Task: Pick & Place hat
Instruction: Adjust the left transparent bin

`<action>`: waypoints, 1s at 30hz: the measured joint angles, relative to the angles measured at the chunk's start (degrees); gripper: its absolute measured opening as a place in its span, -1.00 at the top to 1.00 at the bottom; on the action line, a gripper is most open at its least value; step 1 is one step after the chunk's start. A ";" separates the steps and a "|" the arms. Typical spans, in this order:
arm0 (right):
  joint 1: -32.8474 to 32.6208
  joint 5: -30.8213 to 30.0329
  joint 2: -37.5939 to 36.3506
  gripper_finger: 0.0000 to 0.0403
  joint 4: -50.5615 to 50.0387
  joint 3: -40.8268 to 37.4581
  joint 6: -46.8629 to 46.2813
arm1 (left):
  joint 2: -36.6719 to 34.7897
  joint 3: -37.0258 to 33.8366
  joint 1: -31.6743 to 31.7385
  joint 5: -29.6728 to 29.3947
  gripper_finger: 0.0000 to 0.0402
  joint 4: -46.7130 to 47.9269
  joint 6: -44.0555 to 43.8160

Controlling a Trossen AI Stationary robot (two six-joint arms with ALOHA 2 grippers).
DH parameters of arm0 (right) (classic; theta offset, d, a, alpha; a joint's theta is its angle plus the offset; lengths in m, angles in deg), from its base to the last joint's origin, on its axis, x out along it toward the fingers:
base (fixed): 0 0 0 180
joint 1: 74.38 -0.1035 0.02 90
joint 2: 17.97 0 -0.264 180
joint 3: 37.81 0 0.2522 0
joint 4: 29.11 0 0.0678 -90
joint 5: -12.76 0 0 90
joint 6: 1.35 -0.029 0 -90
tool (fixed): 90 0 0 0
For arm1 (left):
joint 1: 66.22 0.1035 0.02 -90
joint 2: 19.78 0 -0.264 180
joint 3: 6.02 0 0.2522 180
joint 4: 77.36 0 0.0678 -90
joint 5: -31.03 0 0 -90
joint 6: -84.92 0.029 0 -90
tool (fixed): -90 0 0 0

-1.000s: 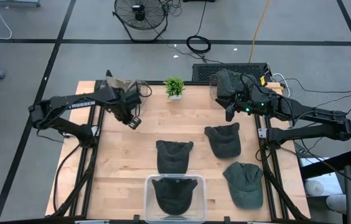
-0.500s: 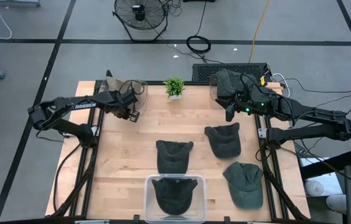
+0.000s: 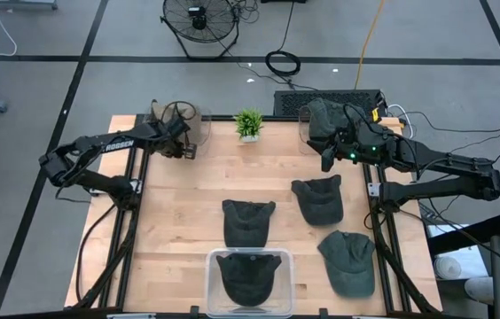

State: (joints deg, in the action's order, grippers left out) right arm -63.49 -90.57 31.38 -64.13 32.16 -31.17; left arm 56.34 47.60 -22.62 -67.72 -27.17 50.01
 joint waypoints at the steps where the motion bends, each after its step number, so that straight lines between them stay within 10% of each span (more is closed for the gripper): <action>1: 0.00 -0.04 0.00 0.54 0.00 0.00 -0.42 | 0.00 0.00 0.55 0.03 0.81 -0.42 -0.54; 18: 0.00 -3.40 0.00 0.54 0.46 0.00 -2.67 | -0.15 -0.02 4.75 7.93 0.81 -2.74 4.75; 30: 0.00 -4.70 0.00 0.54 0.46 0.00 -8.58 | -12.96 0.09 2.96 9.27 0.81 -0.29 6.12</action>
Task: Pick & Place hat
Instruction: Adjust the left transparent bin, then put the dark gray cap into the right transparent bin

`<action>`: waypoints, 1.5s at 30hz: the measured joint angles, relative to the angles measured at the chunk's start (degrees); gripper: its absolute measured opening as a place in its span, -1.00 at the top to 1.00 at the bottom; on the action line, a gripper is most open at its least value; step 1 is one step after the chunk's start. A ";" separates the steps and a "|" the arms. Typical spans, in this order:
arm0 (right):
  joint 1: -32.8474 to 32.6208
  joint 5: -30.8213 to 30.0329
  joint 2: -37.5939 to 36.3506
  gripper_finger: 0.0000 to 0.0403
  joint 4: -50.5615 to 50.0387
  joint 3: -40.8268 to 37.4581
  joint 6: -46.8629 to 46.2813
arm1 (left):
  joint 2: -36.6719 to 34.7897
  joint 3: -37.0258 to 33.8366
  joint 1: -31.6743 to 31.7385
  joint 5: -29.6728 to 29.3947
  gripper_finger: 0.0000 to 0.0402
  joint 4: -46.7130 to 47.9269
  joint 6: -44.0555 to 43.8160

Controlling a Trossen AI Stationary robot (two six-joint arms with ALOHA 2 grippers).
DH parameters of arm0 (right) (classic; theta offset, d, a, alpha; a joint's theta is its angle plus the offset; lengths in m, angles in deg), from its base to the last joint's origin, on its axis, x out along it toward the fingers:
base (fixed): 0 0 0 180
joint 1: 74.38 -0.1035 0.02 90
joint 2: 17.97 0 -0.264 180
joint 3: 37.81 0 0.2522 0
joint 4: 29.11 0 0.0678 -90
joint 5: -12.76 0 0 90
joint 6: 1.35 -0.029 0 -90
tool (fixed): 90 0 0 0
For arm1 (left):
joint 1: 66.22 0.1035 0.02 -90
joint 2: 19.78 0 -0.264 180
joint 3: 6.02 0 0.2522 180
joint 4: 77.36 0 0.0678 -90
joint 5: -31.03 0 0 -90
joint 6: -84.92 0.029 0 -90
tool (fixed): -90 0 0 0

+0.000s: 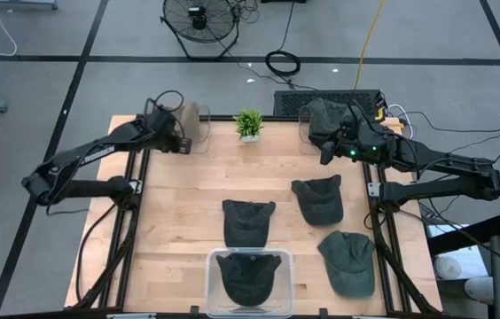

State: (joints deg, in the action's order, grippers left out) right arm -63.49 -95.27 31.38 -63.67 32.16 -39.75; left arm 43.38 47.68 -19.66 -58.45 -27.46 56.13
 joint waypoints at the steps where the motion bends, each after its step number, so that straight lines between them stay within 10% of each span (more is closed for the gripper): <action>1: 0.00 0.00 0.00 0.54 0.00 0.00 0.14 | -1.11 0.00 -0.13 -0.01 0.81 0.09 -0.06; 23: -0.19 19.89 -4.23 0.54 0.26 0.00 3.43 | -9.64 0.00 -3.12 2.93 0.82 4.32 -10.18; 35: -0.26 25.17 -8.48 0.54 -11.00 0.00 8.05 | -19.52 8.40 -19.74 3.39 0.93 2.56 -14.13; 45: -0.07 27.06 -8.15 0.54 -0.49 -4.26 16.56 | -19.53 13.25 -36.96 -11.97 0.95 -8.40 -19.87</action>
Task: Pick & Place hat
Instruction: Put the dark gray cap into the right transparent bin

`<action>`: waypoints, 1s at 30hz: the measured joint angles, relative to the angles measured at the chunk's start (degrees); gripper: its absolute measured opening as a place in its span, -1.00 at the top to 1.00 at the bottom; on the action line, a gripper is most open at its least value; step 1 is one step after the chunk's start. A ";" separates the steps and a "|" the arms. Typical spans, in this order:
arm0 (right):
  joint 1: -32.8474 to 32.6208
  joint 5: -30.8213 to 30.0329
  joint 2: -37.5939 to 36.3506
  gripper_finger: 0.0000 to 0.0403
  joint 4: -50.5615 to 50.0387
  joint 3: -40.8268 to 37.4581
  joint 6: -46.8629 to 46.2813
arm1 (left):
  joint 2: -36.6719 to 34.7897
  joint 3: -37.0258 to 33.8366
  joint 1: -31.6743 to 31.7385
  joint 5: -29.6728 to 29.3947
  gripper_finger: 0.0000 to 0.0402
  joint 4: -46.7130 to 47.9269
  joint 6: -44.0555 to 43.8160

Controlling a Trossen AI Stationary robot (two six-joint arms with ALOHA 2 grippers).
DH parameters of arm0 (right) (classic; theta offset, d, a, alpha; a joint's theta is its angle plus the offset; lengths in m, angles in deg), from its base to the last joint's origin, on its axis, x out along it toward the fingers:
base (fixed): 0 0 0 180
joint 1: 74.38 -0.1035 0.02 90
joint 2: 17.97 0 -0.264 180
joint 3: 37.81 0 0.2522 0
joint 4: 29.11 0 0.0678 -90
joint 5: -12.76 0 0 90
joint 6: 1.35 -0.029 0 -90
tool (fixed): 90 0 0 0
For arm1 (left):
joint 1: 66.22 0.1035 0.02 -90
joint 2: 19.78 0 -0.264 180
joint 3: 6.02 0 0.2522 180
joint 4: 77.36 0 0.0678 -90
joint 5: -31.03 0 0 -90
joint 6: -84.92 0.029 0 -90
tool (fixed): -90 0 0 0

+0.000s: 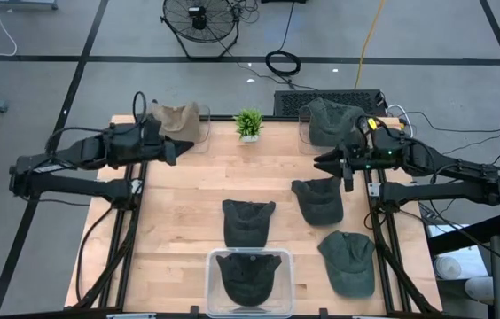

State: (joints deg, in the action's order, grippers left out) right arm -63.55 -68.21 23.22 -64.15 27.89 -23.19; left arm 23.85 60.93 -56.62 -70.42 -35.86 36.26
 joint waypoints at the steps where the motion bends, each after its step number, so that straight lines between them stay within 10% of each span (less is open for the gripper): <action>1: 0.00 -0.77 0.00 0.54 1.90 -0.70 -1.17 | 0.35 0.00 -1.56 -1.96 0.96 -2.14 -0.17; 10: -1.23 0.61 -0.09 0.54 0.54 -2.47 -8.31 | 6.74 0.00 -10.45 -11.03 0.94 -19.43 2.09; 30: -1.83 -6.07 4.42 0.54 0.11 -2.47 -15.16 | 10.96 -0.02 -0.99 0.78 0.73 -24.85 11.34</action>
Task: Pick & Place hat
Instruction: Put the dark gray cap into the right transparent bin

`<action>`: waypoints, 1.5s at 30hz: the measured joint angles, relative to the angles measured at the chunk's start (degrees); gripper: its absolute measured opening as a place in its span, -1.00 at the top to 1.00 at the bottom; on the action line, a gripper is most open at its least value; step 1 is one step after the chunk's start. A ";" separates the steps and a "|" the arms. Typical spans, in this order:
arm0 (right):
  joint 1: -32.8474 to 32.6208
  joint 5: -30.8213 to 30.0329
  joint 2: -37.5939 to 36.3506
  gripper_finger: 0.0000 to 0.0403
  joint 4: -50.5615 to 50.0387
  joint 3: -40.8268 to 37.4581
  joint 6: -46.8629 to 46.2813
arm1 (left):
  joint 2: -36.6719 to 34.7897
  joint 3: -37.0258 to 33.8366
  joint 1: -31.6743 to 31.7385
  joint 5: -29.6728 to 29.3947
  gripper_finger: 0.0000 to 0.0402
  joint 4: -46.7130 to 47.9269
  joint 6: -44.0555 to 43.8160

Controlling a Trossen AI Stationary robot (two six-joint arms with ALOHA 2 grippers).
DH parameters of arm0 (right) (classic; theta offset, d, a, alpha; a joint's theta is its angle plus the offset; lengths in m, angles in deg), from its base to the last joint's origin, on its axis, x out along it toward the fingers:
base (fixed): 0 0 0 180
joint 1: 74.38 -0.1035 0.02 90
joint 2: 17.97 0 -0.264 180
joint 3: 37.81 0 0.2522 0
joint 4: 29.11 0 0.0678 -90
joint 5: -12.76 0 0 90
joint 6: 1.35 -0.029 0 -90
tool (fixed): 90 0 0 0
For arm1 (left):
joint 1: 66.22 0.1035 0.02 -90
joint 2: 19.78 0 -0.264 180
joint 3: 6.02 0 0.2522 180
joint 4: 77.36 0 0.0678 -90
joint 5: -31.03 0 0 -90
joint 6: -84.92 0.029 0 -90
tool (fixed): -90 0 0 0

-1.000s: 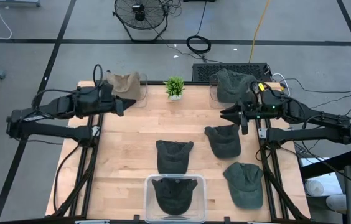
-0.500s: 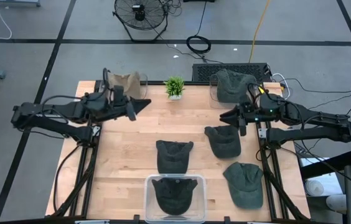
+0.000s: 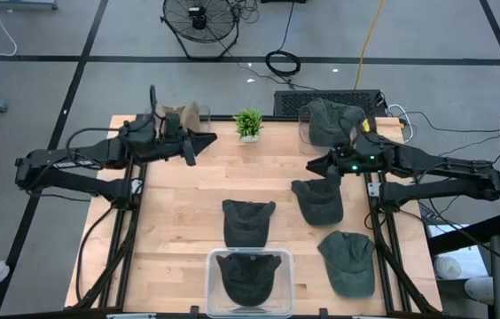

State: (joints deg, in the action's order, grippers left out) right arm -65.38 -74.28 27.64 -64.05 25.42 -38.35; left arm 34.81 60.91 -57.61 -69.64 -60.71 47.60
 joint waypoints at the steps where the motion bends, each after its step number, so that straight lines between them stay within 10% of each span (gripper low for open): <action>1: 0.06 -0.32 0.98 0.54 0.23 0.00 -0.25 | 0.07 0.00 1.22 1.94 0.72 0.29 0.79; 25: 9.03 -6.02 18.79 0.54 15.58 9.51 -0.97 | 0.17 0.00 20.12 34.41 0.65 0.34 7.47; 34: 9.13 -7.18 19.28 0.54 21.92 9.55 -1.85 | 1.64 -0.02 22.29 40.09 0.04 0.20 5.66; 45: 8.34 9.89 18.04 0.54 -0.21 11.47 2.04 | 1.62 -0.02 19.93 40.08 -0.28 0.06 2.88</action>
State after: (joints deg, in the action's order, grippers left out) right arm -57.04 -64.39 45.69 -64.26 36.90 -36.31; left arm 36.44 60.89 -37.68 -29.56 -60.66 50.48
